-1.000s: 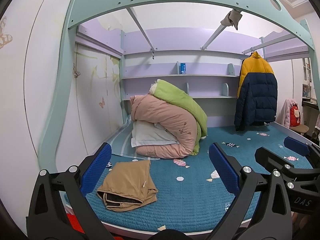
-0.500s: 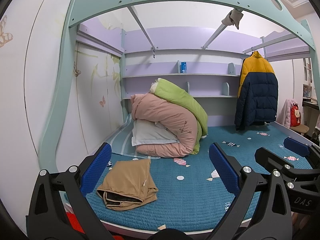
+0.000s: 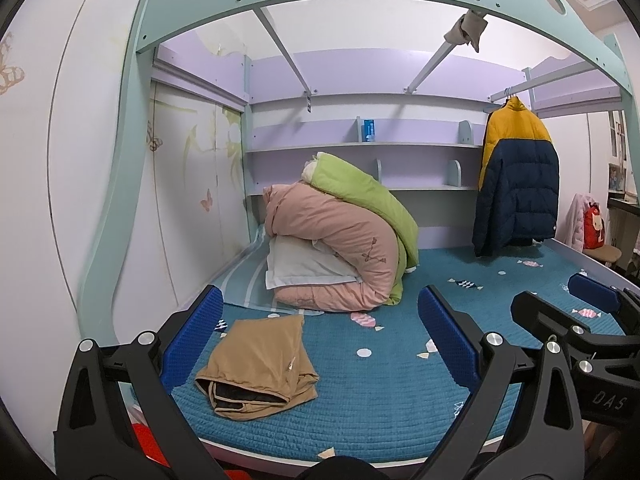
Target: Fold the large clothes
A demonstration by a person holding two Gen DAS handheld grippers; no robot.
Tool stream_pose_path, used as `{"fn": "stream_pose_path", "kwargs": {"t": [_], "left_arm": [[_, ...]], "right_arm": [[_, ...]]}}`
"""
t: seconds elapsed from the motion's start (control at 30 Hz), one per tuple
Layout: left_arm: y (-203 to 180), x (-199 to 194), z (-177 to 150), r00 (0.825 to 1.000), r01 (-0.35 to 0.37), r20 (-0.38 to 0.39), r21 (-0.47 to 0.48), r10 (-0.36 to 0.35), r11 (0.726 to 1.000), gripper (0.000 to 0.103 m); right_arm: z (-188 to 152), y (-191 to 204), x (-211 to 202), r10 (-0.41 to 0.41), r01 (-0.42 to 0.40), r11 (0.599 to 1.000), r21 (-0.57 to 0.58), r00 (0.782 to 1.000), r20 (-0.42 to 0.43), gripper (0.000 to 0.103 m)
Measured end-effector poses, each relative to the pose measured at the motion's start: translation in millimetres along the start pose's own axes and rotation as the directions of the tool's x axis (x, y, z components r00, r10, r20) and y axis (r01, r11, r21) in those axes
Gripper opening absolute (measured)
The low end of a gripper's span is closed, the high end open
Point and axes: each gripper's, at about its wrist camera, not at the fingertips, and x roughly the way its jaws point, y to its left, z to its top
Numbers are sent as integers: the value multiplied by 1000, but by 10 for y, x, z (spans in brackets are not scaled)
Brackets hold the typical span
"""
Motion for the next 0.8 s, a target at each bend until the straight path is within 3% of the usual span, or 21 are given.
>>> {"fn": "stream_pose_path", "kwargs": {"t": [0.47,0.67,0.8], "left_arm": [[-186,278,-23,999,-9,-36,47,11,999,98],[-482,670,-74,994,30,-109,102,-18,994,98],[-765,1030,-127,985,69,-169,170,-40,983,98]], "right_arm": [[-54,-256,221,0,2,998,56,1000,-29,95],[-173,-608,458,-40,48,991,122,996,-74,95],[-317,-1052,644,-108,128,973,190,988,-110,95]]}}
